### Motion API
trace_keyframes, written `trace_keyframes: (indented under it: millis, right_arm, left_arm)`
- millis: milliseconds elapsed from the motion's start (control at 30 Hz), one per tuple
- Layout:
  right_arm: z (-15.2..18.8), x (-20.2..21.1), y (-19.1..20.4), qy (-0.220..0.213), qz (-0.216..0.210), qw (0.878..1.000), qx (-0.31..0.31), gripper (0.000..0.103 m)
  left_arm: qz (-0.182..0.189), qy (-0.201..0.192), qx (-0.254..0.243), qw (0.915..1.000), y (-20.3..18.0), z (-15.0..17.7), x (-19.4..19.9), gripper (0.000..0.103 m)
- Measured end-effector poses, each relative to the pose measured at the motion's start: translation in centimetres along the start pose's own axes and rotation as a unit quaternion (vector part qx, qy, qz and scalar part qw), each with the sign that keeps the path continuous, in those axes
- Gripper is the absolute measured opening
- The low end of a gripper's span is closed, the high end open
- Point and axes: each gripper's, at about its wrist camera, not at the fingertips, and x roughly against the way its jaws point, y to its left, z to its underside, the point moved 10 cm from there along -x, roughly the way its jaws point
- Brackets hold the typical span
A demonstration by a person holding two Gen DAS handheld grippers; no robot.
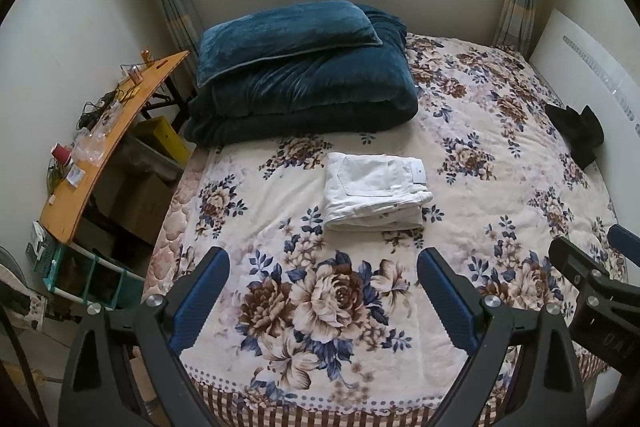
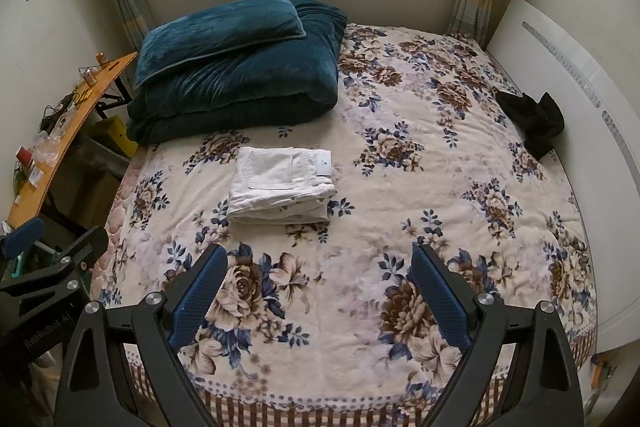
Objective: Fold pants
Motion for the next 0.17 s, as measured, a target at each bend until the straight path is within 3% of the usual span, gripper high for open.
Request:
trace_keyframes:
  millis: [167]
  right_arm:
    - [0.08, 0.10, -0.15, 0.000, -0.001, 1.000, 0.002, 0.096]
  left_arm:
    - [0.000, -0.003, 0.003, 1.0000, 0.15, -0.33, 0.14, 0.096]
